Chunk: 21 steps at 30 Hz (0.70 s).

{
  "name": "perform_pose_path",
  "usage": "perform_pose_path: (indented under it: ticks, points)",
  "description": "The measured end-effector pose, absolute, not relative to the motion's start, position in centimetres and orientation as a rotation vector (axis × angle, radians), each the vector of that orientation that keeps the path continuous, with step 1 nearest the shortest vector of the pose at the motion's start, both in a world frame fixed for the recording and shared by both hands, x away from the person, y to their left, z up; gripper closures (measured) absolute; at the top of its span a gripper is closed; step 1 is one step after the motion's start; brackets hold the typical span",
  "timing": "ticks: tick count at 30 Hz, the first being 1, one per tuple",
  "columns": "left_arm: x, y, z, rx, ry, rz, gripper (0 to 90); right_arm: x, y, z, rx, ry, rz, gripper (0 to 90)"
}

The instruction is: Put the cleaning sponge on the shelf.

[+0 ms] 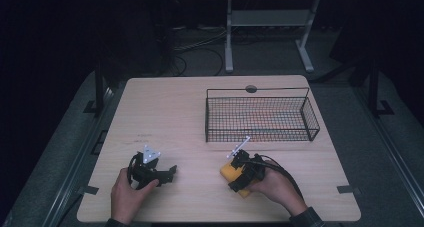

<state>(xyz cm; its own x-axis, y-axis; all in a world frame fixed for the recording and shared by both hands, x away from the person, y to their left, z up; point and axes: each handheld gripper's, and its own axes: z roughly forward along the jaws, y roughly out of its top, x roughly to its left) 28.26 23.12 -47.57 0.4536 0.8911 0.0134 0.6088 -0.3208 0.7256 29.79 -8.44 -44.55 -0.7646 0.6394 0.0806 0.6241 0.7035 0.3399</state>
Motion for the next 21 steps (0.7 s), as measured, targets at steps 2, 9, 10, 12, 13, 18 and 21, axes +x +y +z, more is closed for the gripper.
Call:
perform_pose_path:
  ticks: [2,9,10,12,13,18,21]
  points:
    - [28.26,23.13,-47.57,2.049,1.247,0.553,12.7,29.76,-8.45,-44.53,1.062,2.859,0.544,15.8]
    - [28.26,23.13,-47.57,2.049,1.248,0.553,12.7,29.78,-8.59,-44.42,1.061,2.853,0.546,19.8]
    - [28.26,23.11,-47.58,2.045,1.249,0.553,12.7,29.80,-8.63,-44.41,1.056,2.852,0.544,20.2]
    - [28.26,23.10,-47.58,2.045,1.249,0.553,12.7,29.81,-8.65,-44.38,1.054,2.851,0.543,20.6]
    - [28.26,23.10,-47.58,2.045,1.249,0.553,12.7,29.81,-8.65,-44.38,1.054,2.851,0.543,20.6]
    - [28.26,23.10,-47.58,2.045,1.249,0.553,12.7,29.83,-8.77,-44.30,1.062,2.851,0.544,21.2]
    - [28.26,23.11,-47.58,2.045,1.249,0.553,12.7,29.87,-8.86,-44.23,1.059,2.855,0.546,21.3]
